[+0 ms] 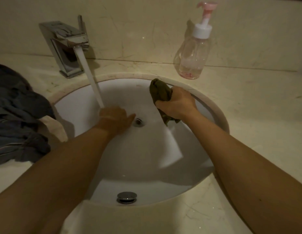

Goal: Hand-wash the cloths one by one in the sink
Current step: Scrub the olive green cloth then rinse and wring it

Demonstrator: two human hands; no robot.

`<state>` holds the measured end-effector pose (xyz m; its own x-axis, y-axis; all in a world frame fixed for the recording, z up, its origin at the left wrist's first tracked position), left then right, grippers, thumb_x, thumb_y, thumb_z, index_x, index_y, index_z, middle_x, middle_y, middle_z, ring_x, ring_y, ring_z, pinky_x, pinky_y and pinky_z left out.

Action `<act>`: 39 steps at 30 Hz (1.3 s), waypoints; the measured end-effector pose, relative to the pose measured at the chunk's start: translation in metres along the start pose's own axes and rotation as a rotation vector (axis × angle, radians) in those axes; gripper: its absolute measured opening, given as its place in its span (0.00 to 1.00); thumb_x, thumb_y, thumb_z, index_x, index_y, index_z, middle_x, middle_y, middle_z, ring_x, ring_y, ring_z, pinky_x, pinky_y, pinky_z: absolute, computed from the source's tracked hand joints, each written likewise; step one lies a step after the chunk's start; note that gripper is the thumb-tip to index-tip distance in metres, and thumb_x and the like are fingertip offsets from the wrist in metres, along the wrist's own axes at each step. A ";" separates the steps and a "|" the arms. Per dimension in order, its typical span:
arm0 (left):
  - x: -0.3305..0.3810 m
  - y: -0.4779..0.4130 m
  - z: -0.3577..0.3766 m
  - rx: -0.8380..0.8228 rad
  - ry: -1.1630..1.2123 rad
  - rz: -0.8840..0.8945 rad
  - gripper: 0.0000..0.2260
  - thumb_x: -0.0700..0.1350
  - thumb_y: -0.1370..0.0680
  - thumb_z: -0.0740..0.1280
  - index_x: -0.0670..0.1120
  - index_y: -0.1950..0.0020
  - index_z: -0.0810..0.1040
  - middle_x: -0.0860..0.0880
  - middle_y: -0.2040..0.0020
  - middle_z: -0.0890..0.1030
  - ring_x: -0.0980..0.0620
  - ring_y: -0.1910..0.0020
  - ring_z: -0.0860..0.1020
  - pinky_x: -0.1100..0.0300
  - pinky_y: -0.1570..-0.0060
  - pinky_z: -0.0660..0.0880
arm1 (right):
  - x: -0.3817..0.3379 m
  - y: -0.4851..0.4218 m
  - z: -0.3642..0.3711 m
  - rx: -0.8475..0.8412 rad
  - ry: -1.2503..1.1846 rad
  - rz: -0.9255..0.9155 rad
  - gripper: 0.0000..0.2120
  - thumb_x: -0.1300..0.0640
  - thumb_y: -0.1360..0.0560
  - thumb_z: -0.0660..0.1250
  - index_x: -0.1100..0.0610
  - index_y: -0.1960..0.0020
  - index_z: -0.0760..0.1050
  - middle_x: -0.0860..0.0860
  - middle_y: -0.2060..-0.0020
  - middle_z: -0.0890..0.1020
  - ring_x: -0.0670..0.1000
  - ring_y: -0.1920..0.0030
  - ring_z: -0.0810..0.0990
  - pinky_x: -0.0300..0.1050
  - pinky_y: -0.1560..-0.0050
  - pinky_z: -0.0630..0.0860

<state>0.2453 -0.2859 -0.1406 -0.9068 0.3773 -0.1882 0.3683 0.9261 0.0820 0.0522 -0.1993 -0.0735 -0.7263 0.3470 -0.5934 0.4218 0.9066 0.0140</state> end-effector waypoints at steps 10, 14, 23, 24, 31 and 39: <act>0.129 0.046 0.007 -0.070 0.201 0.846 0.35 0.72 0.21 0.49 0.56 0.18 0.49 0.53 0.18 0.50 0.51 0.19 0.49 0.42 0.23 0.45 | 0.000 -0.001 0.001 -0.007 -0.037 -0.040 0.13 0.45 0.26 0.73 0.52 0.48 0.76 0.51 0.58 0.81 0.51 0.59 0.80 0.44 0.63 0.76; 0.091 0.023 0.008 -0.084 0.202 0.625 0.33 0.69 0.20 0.54 0.55 0.19 0.57 0.50 0.19 0.57 0.46 0.22 0.58 0.46 0.25 0.58 | -0.002 0.000 0.003 -0.030 -0.033 -0.040 0.12 0.45 0.27 0.73 0.51 0.51 0.75 0.50 0.59 0.81 0.51 0.59 0.81 0.43 0.64 0.76; -0.009 0.004 0.010 -0.076 0.052 0.016 0.24 0.60 0.15 0.49 0.46 0.32 0.74 0.44 0.31 0.75 0.42 0.33 0.73 0.49 0.35 0.69 | -0.005 0.002 0.005 -0.041 0.032 -0.051 0.13 0.43 0.28 0.73 0.51 0.55 0.75 0.50 0.60 0.81 0.51 0.60 0.81 0.42 0.66 0.73; 0.001 0.003 0.008 -0.054 0.065 0.046 0.24 0.61 0.16 0.51 0.46 0.32 0.73 0.43 0.31 0.74 0.41 0.33 0.73 0.48 0.36 0.70 | -0.005 0.001 0.004 -0.040 0.027 -0.053 0.13 0.43 0.28 0.73 0.51 0.54 0.75 0.50 0.60 0.81 0.52 0.60 0.81 0.42 0.66 0.74; 0.099 0.026 -0.003 0.046 0.126 0.573 0.31 0.66 0.19 0.49 0.48 0.22 0.60 0.44 0.24 0.65 0.43 0.28 0.66 0.46 0.30 0.62 | -0.004 0.000 0.002 -0.007 -0.032 -0.084 0.13 0.45 0.27 0.74 0.50 0.51 0.76 0.49 0.60 0.81 0.50 0.59 0.80 0.43 0.64 0.75; 0.077 0.019 0.009 -0.036 0.107 0.539 0.29 0.65 0.18 0.49 0.52 0.21 0.59 0.47 0.21 0.60 0.43 0.25 0.63 0.43 0.31 0.66 | -0.007 0.000 0.003 -0.021 0.020 -0.109 0.12 0.44 0.28 0.74 0.49 0.56 0.73 0.49 0.61 0.81 0.50 0.61 0.81 0.42 0.66 0.74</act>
<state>0.1842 -0.2389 -0.1621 -0.6079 0.7939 -0.0102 0.7809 0.6002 0.1730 0.0595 -0.2025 -0.0718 -0.7783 0.2503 -0.5759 0.3280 0.9441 -0.0330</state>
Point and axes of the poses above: each hand's wrist, its own y-axis away from the middle knuckle, its own z-axis out of the palm, x = y × z, the point moved 7 cm from there along -y, towards the middle knuckle
